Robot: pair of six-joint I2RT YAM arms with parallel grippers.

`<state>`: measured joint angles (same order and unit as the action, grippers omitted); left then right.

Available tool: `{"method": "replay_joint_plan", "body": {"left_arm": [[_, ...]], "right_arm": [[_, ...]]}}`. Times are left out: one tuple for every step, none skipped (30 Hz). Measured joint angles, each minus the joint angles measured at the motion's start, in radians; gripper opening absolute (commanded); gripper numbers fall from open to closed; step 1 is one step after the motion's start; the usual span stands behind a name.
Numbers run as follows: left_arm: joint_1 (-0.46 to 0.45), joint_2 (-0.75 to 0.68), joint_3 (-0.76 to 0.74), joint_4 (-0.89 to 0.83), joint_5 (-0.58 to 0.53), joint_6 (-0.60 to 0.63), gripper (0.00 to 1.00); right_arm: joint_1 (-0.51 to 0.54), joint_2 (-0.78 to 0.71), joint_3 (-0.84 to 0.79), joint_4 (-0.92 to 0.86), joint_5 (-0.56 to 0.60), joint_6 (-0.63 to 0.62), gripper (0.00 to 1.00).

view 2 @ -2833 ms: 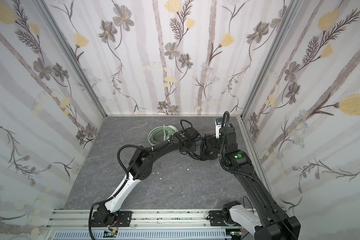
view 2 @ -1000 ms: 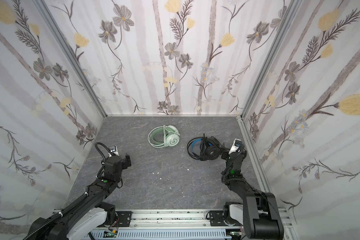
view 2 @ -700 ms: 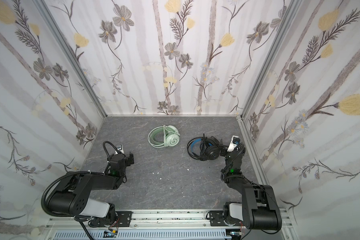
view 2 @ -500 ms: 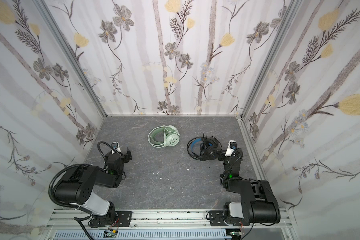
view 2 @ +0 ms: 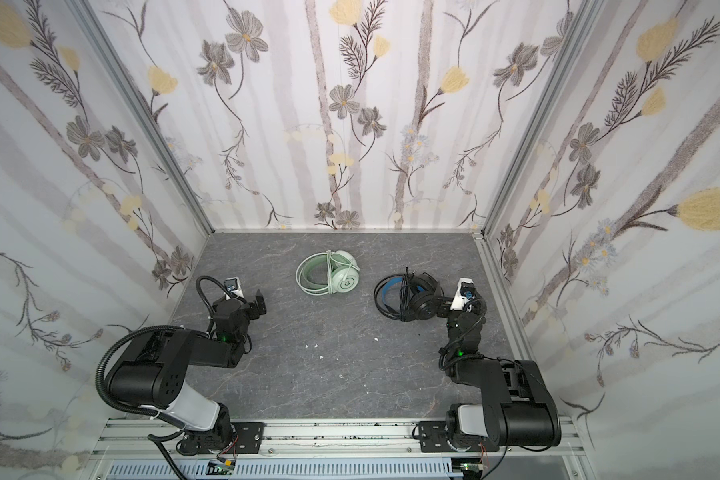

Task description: Wrap the headphones

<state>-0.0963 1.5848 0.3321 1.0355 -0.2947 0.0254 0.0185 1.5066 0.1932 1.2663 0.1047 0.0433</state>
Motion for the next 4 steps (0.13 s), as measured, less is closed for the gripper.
{"method": "replay_joint_plan", "body": {"left_arm": [[0.000,0.000,0.002,-0.003,0.000,0.000,1.00],[0.003,0.000,0.006,-0.013,0.006,-0.002,1.00],[0.007,0.000,0.011,-0.019,0.013,-0.003,1.00],[0.010,0.000,0.013,-0.022,0.014,-0.003,1.00]], "right_arm": [[0.000,0.000,0.000,0.000,0.000,0.000,1.00],[0.000,0.000,0.000,0.000,0.000,0.000,1.00],[0.000,0.000,0.000,0.000,0.000,0.000,1.00],[0.001,0.000,0.000,0.000,0.000,0.000,1.00]]}}
